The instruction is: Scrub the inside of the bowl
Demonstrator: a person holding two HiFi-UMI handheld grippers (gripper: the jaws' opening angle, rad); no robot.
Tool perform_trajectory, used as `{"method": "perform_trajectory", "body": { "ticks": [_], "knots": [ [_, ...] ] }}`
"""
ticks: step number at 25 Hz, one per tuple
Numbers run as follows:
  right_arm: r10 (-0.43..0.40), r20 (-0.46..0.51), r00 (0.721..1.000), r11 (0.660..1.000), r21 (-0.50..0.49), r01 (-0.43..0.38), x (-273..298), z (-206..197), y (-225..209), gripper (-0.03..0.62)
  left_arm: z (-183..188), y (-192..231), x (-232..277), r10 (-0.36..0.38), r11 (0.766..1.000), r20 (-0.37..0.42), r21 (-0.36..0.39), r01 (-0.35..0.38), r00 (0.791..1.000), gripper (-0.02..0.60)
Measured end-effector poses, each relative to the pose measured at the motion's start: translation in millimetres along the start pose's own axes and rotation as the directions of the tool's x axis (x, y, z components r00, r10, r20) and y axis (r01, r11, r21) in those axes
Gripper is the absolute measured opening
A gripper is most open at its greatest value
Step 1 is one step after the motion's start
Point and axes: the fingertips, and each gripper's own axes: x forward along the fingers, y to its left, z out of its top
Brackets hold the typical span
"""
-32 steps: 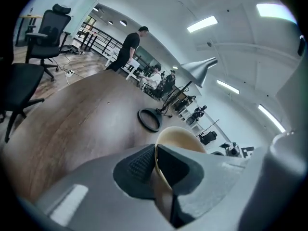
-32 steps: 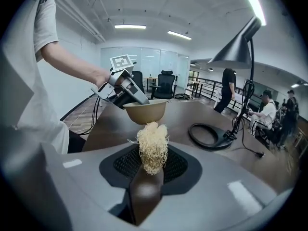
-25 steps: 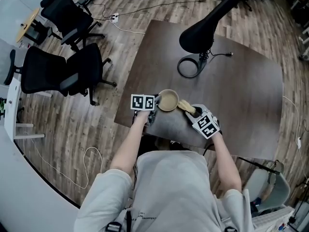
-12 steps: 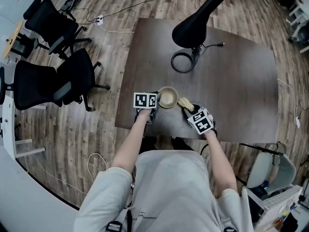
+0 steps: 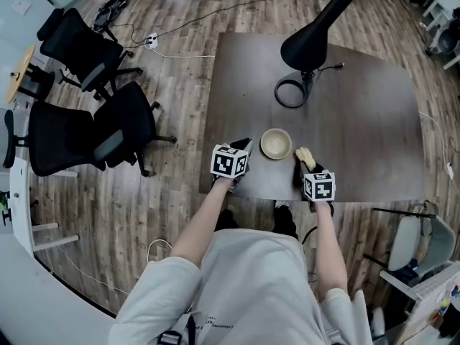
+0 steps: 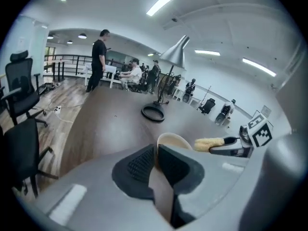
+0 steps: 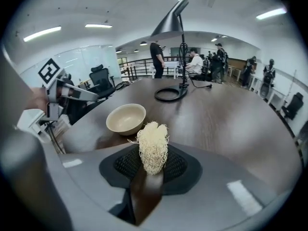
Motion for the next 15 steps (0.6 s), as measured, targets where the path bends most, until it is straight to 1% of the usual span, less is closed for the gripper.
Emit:
{"method": "perform_trajectory", "body": {
  "ticks": [2,4,7,10,12,13,14,15],
  "knots": [
    [-0.062,0.027,0.998,0.995,0.074,0.060,-4.5,-6.8,6.6,0.127,-9.0,3.6,-18.6,-0.026,0.998,0.025,0.052,0.025,0.999,0.002],
    [-0.108,0.067,0.992,0.982,0.162,0.096,-13.0,-11.6,22.6,0.127,-23.2,9.4,-39.2,-0.041,0.994,0.016,0.106,0.039,0.999,0.000],
    [-0.162,0.131,0.978,0.955,0.270,0.122,-28.2,-12.4,58.8,0.127,-35.6,10.1,-71.2,-0.084,0.975,0.003,0.208,0.082,0.996,0.000],
    [-0.192,0.190,0.963,0.940,0.319,0.124,-46.4,-3.5,102.4,0.127,-37.1,7.0,-103.1,-0.114,0.959,0.025,0.263,0.103,0.993,0.000],
    [-0.217,0.215,0.952,0.926,0.353,0.131,-61.0,2.8,124.1,0.127,-32.8,-0.4,-120.2,-0.129,0.956,0.052,0.272,0.110,0.990,0.000],
    [-0.232,0.223,0.947,0.914,0.383,0.134,-67.8,4.5,132.5,0.127,-30.1,-4.6,-127.6,-0.139,0.959,0.074,0.260,0.116,0.988,0.000],
    [-0.242,0.231,0.942,0.900,0.416,0.130,-73.7,6.0,140.7,0.127,-27.6,-7.6,-134.4,-0.148,0.966,0.102,0.228,0.122,0.984,0.000],
    [-0.246,0.240,0.939,0.888,0.444,0.119,-78.5,7.4,149.6,0.127,-26.0,-9.1,-140.5,-0.153,0.976,0.132,0.178,0.128,0.979,0.000]
  ]
}}
